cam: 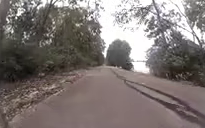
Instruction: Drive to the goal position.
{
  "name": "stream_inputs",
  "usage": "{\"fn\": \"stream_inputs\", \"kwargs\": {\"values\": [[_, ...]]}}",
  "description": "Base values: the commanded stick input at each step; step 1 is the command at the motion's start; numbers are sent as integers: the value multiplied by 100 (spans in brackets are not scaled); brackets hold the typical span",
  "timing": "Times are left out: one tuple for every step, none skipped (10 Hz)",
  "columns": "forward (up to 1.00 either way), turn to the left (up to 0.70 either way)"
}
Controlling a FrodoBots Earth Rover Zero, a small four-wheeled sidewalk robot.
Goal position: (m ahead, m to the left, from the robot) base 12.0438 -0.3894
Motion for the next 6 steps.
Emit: {"fn": "stream_inputs", "kwargs": {"values": [[70,0],[70,0],[70,0],[70,0],[70,0],[70,0]]}}
